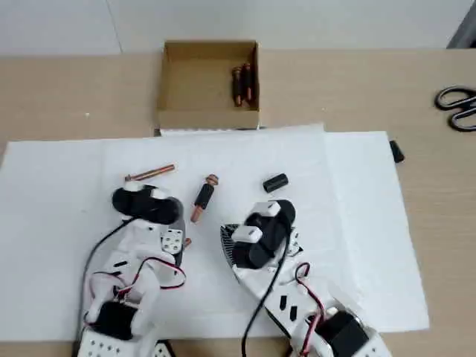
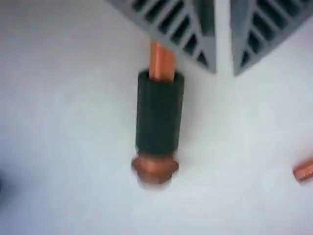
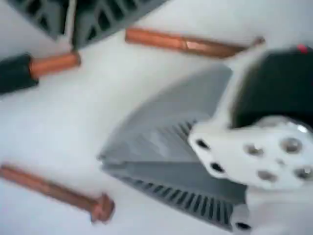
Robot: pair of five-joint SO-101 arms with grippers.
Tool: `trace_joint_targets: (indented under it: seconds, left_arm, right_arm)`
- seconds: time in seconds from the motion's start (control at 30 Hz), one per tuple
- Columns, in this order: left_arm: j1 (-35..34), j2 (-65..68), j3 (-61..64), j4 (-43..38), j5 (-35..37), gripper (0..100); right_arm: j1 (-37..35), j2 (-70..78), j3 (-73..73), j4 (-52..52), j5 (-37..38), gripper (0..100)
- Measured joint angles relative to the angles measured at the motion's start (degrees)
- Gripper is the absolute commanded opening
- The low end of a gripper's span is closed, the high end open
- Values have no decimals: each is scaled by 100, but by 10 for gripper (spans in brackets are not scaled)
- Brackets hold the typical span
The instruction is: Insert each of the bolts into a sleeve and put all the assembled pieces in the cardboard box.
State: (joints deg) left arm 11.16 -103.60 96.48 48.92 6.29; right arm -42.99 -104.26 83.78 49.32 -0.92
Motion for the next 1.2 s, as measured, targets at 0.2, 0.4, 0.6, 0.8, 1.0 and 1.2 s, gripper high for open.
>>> trace_joint_targets:
  seconds: [0.2, 0.4, 0.6, 0.8, 1.0, 1.2]
  left_arm:
    - [440, 9, 18, -18, 193, 6]
    - [466, 9, -255, -26, 255, 7]
    - [475, 9, -255, -26, 255, 25]
    - [466, 9, -79, -79, 334, 175]
    - [466, 9, -79, -97, 615, 186]
    - [466, 9, -624, 615, 633, 186]
  right_arm:
    - [35, 70, 9, 0, 0, 2]
    - [26, 70, 9, 0, 0, 2]
    - [237, 70, 9, 0, 0, 4]
    - [870, 114, 9, 0, 88, 9]
    - [985, 475, -18, 0, 114, 146]
    - [1371, 1732, -932, 0, -598, 133]
